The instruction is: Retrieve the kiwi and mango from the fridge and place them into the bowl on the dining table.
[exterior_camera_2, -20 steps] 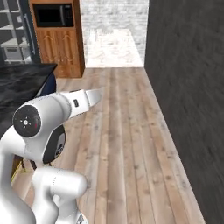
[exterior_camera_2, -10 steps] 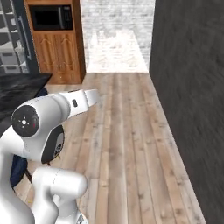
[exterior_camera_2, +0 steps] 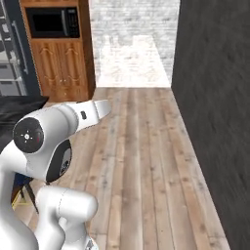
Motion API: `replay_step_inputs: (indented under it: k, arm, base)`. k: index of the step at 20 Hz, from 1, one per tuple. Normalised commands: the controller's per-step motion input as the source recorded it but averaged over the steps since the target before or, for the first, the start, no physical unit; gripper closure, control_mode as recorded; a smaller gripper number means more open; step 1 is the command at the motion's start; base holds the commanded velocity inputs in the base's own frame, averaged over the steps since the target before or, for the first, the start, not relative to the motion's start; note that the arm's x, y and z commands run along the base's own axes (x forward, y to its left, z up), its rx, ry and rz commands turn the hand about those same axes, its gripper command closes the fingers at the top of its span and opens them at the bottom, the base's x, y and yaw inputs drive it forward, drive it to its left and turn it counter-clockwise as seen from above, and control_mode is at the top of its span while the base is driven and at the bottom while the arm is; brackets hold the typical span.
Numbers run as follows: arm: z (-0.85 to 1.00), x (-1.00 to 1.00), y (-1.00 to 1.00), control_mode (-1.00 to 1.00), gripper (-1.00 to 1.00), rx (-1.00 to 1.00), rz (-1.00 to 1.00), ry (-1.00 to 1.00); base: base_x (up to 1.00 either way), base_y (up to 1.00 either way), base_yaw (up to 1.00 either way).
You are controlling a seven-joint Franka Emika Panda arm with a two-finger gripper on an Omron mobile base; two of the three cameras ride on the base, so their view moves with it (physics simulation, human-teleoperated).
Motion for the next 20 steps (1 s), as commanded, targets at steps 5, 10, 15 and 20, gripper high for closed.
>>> replay_step_inputs:
  k: [5, 10, 15, 20]
  arm:
    - [0.00, 0.00, 0.00, 1.00, -1.00, 0.00, 0.00, 0.00]
    - [0.00, 0.00, 0.00, 1.00, -1.00, 0.00, 0.00, 0.00]
    - [0.00, 0.00, 0.00, 1.00, -1.00, 0.00, 0.00, 0.00]
    - [0.00, 0.00, 0.00, 1.00, -1.00, 0.00, 0.00, 0.00]
  base:
    - [1.00, -0.01, 0.08]
    - [1.00, 0.00, 0.19]
    - [1.00, 0.00, 0.24]
    - [1.00, 0.00, 0.23]
